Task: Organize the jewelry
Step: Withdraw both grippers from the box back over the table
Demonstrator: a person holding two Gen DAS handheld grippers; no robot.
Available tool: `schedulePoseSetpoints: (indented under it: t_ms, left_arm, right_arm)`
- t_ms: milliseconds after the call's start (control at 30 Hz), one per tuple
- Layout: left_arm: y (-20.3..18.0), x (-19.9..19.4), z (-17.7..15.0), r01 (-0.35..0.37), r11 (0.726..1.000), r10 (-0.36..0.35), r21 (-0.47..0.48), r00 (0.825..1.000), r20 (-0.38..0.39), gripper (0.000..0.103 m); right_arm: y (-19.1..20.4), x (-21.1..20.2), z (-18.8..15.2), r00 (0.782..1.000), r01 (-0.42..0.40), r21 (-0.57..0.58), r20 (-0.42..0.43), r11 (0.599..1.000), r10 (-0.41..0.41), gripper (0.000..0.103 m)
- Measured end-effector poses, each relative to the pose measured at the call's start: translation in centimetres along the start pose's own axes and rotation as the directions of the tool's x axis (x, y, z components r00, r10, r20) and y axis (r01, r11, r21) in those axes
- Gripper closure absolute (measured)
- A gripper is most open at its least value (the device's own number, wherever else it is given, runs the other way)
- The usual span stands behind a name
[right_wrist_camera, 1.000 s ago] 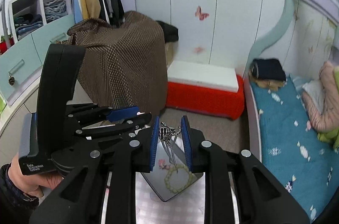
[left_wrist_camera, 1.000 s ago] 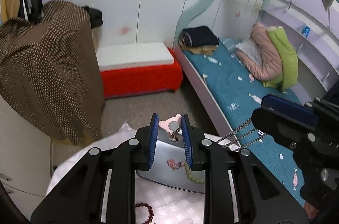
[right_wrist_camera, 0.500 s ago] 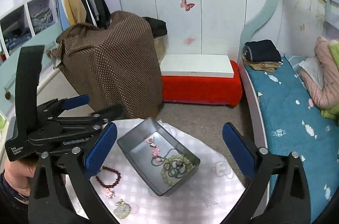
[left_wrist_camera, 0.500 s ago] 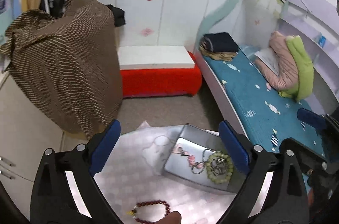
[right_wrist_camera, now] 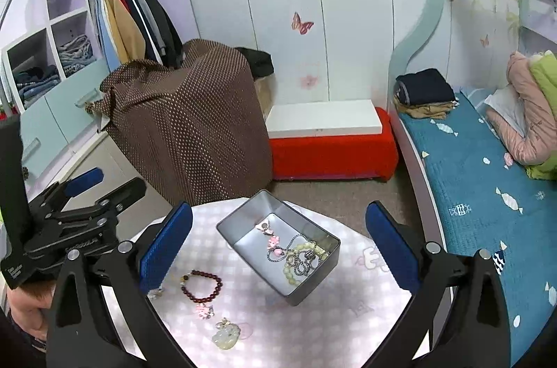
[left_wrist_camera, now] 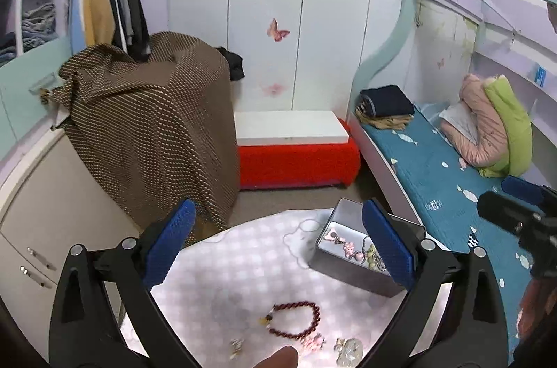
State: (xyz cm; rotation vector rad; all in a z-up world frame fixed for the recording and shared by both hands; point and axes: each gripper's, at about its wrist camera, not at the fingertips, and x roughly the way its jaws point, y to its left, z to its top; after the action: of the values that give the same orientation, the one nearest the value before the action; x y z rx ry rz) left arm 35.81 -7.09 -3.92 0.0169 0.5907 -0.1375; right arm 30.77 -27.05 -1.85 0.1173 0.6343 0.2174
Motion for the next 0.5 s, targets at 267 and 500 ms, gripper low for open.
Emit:
schedulePoseSetpoints:
  t_ms: [267,500]
  left_arm:
    - [1.8,-4.9,-1.9,-0.011,1.000,0.011,-0.020,0.999,0.044,0.006]
    - [2.8,-8.3,-4.2,-0.022,0.999,0.024,-0.041,0.998,0.058,0.006]
  right_arm:
    - [1.4,-2.9,-1.6,0.999,0.018,0.000,0.051,1.000,-0.018,0.007]
    - [2.9,-4.6,-3.7,0.998,0.018,-0.017,0.060,1.000,-0.017,0.007]
